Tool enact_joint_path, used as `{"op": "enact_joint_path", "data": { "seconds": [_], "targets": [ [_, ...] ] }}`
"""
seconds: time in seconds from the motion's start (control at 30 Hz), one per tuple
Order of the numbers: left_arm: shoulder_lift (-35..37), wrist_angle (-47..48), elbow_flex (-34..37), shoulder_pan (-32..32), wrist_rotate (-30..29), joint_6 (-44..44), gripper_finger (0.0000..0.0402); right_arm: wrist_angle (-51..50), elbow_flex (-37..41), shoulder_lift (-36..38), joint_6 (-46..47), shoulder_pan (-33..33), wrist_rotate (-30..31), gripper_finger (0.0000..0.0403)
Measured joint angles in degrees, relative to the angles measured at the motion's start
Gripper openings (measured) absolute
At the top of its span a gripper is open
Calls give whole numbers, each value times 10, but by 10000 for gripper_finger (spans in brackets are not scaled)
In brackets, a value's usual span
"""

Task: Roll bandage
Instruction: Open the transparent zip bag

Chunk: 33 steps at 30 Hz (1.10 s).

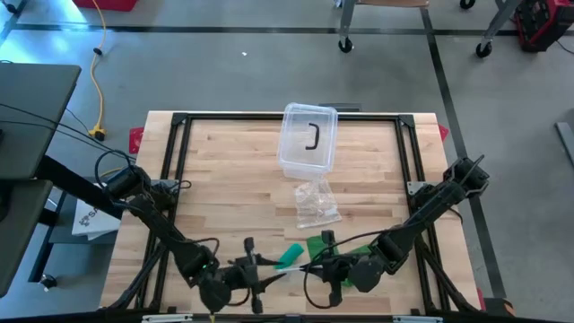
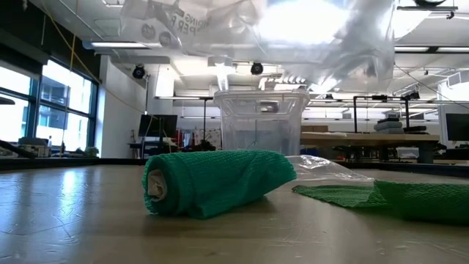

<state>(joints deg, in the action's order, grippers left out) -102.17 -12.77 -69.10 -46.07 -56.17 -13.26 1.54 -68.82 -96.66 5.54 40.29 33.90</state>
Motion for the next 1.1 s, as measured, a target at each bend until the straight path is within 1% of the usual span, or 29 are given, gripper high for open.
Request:
{"op": "enact_joint_path", "data": {
  "seconds": [0.07,0.17,0.27,0.37,0.47,0.53,0.7,0.8,0.97,1.1],
  "targets": [
    [0,0,0,5,10,-5,113,0,0,0,0,0,0,0],
    [0,-2,0,-2,13,16,113,0,0,0,0,1,0,0],
    [0,-5,0,-25,-8,45,113,0,0,0,-4,3,0,0],
    [0,-4,0,-45,-39,55,113,0,0,0,-5,3,-1,0],
    [0,-4,0,-52,-81,59,107,0,0,0,-5,3,-1,0],
    [0,-4,0,-52,-89,60,101,0,0,0,-5,2,-1,0],
    [0,-4,0,-37,-89,63,74,0,0,0,-1,3,-1,0],
    [0,-4,0,-32,-83,76,50,0,0,0,-2,3,-1,0],
    [0,-5,0,-23,-45,81,9,-1,0,0,-1,3,-1,0],
    [-2,-7,0,-11,-7,80,6,0,0,0,0,3,-2,0]
  ]
}}
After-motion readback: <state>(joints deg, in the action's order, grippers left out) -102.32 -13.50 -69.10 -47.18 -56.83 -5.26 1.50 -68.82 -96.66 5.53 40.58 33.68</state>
